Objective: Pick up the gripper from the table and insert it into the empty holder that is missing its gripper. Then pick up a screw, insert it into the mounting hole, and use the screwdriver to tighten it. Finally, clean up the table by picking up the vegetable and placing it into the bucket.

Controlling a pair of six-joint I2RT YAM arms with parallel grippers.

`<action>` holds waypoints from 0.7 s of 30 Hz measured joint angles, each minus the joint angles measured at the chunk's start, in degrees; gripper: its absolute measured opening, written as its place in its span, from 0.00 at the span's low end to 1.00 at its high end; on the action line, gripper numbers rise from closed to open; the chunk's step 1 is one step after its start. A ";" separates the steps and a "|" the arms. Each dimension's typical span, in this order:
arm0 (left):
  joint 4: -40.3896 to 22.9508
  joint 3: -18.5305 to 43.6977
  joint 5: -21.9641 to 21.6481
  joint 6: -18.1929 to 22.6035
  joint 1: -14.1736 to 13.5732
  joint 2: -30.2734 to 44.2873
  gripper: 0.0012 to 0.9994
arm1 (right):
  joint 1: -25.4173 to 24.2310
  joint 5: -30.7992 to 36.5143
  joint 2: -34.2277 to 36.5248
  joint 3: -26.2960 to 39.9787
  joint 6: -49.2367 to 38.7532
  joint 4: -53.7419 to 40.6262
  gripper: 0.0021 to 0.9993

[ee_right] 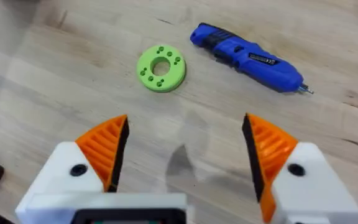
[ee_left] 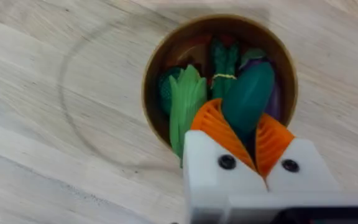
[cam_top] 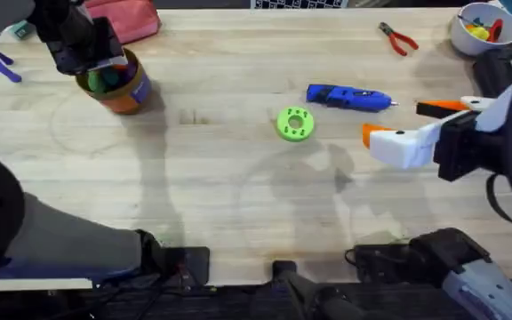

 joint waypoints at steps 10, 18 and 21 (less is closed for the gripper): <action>0.35 0.42 -0.83 -0.32 0.09 -0.78 0.96 | 0.00 0.00 0.00 0.00 0.00 0.01 0.99; -1.49 0.40 -0.77 -0.38 0.09 -5.44 0.99 | 0.00 0.00 0.00 0.00 0.00 0.02 0.99; -4.76 0.40 -0.75 -0.38 0.09 -10.66 0.99 | 0.00 0.00 0.00 0.00 0.00 0.02 0.99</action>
